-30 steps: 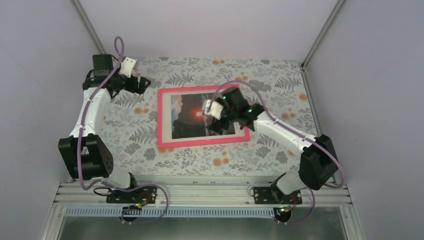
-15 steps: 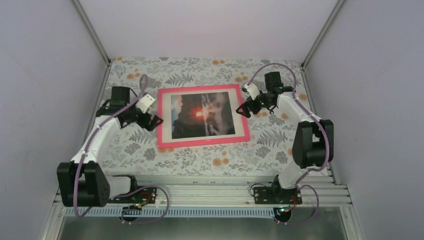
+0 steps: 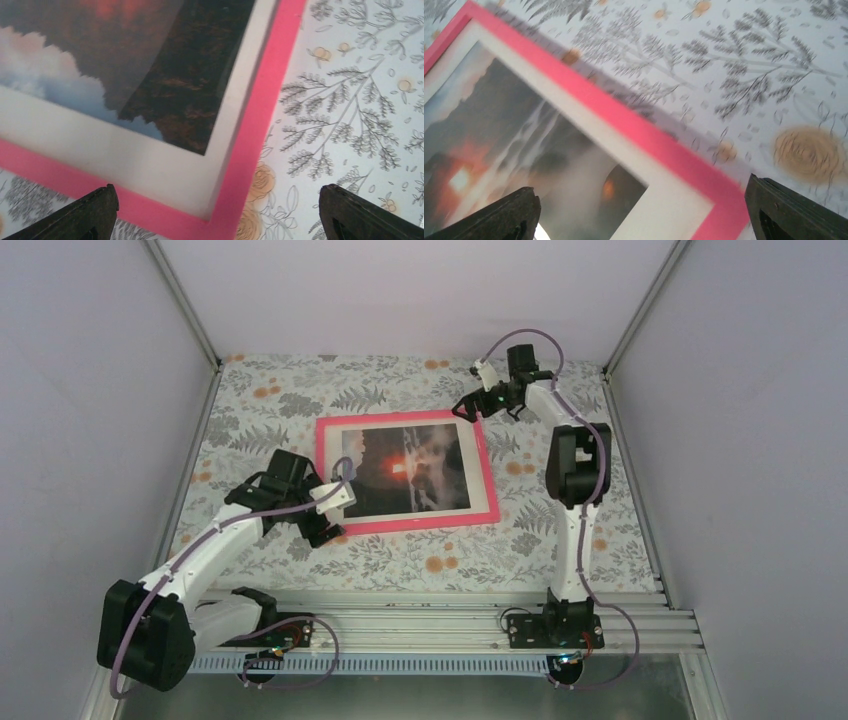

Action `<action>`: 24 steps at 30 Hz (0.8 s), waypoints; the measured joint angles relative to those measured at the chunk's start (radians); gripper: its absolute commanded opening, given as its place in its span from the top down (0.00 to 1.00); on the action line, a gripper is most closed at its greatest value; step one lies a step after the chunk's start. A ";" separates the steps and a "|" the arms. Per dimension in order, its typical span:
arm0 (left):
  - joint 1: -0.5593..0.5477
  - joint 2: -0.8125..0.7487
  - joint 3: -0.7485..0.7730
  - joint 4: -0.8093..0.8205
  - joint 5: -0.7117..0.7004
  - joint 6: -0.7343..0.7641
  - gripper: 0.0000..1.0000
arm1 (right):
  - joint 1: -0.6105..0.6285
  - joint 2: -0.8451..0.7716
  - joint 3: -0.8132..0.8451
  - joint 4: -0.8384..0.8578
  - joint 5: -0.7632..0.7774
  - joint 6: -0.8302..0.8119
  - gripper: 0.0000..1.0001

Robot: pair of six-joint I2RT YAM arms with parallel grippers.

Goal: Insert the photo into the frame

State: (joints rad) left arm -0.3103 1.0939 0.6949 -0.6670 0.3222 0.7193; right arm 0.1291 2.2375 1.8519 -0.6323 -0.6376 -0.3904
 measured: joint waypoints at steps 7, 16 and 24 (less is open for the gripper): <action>-0.154 -0.001 -0.067 0.054 -0.072 0.031 0.00 | 0.000 0.225 0.260 0.012 -0.022 0.124 0.00; -0.317 0.061 -0.176 0.222 -0.269 0.061 0.00 | 0.002 0.309 0.283 0.035 -0.042 0.179 0.01; -0.330 0.148 -0.192 0.395 -0.463 0.050 0.00 | -0.002 0.277 0.210 0.031 -0.076 0.074 0.05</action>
State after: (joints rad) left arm -0.6403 1.2423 0.5026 -0.2718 -0.1413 0.7689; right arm 0.1272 2.5149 2.0621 -0.6014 -0.7136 -0.3161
